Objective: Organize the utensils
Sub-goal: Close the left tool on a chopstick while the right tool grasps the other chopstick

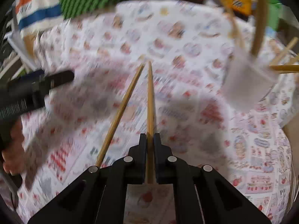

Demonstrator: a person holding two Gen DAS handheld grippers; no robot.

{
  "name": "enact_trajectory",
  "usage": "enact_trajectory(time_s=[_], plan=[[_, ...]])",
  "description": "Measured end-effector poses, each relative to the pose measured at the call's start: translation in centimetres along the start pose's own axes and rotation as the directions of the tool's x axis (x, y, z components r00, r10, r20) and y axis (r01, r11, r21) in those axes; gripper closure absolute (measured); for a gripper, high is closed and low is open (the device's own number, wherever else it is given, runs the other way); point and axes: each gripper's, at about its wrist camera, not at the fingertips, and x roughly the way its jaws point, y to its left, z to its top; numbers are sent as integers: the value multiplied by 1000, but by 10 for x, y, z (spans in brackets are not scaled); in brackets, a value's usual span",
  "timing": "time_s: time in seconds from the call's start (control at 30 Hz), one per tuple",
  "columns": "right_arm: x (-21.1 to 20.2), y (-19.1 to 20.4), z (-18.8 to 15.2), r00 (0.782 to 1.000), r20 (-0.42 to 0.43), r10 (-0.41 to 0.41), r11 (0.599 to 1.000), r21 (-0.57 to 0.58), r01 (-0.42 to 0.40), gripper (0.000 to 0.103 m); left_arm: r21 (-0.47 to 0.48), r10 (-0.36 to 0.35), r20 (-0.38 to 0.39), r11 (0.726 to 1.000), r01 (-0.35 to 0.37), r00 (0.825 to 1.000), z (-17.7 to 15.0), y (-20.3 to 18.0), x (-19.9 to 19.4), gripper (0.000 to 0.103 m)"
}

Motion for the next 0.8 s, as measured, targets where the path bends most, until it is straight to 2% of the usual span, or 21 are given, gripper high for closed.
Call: enact_trajectory(time_s=[0.13, 0.2, 0.27, 0.4, 0.47, 0.57, 0.67, 0.8], plan=[[-31, -17, 8, 988, 152, 12, 996, 88, -26, 95, 9, -20, -1, 1000, 20, 1000, -3, -8, -3, 1], [-45, -25, 10, 976, 220, 6, 991, 130, -35, 95, 39, -4, -15, 999, 5, 1000, -6, -17, -3, 1], [-58, -30, 12, 958, 286, -39, 988, 155, -6, 95, 66, -6, -27, 998, 7, 1000, -11, -26, -2, 8], [-83, -37, 12, 910, 407, -80, 983, 186, 3, 95, 134, -101, -99, 984, 114, 990, -20, -45, 3, 25], [-91, -40, 13, 898, 432, -79, 981, 195, -8, 95, 132, -156, -145, 976, 175, 977, -23, -50, 6, 36], [-99, -42, 12, 890, 448, -85, 980, 201, -7, 95, 122, -238, -213, 956, 267, 948, -28, -56, 12, 49], [-98, -40, 10, 891, 444, -93, 980, 201, 2, 95, 144, -245, -240, 948, 284, 939, -33, -63, 15, 54], [-94, -41, 10, 896, 436, -86, 980, 201, -3, 95, 175, -266, -267, 932, 317, 926, -38, -72, 16, 54]])
